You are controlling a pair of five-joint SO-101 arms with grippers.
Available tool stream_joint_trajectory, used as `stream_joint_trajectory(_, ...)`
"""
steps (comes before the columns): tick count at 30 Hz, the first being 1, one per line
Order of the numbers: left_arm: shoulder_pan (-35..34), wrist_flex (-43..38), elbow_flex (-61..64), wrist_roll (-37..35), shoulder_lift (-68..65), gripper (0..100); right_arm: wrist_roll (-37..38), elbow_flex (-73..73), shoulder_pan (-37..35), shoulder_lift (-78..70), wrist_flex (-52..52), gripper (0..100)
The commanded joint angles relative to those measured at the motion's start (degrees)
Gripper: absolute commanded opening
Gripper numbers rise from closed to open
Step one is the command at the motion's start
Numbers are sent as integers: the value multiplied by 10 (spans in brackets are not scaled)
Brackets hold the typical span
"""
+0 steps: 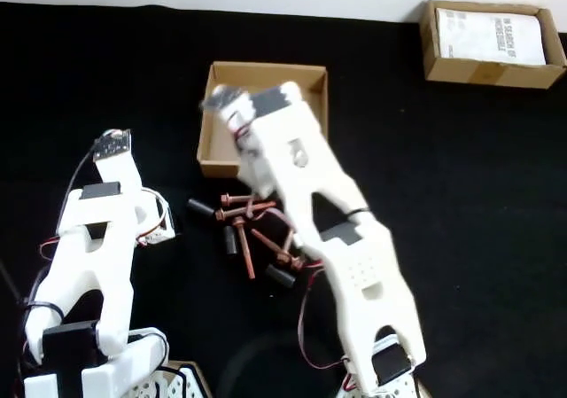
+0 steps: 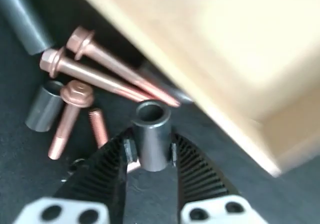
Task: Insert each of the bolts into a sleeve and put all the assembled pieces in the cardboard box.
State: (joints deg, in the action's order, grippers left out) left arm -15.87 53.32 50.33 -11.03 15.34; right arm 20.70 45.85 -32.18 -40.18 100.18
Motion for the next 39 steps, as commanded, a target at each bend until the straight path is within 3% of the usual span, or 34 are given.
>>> stream_joint_trajectory(1,13,-6,-2,4,4,223,-7,-14,29,149,10,7)
stream_joint_trajectory(14,39,8,-15,27,-25,222,-43,-489,126,610,7,7)
stream_joint_trajectory(19,44,188,-145,43,-53,223,-43,-655,242,744,-22,7)
stream_joint_trajectory(24,118,391,-323,100,-69,222,-38,-818,383,851,-90,7)
stream_joint_trajectory(27,187,459,-394,100,-82,222,-3,-894,444,901,-131,7)
stream_joint_trajectory(34,328,464,-482,98,-178,223,72,-996,535,988,-198,7)
stream_joint_trajectory(39,370,464,-575,98,-300,223,103,-1033,580,1019,-218,7)
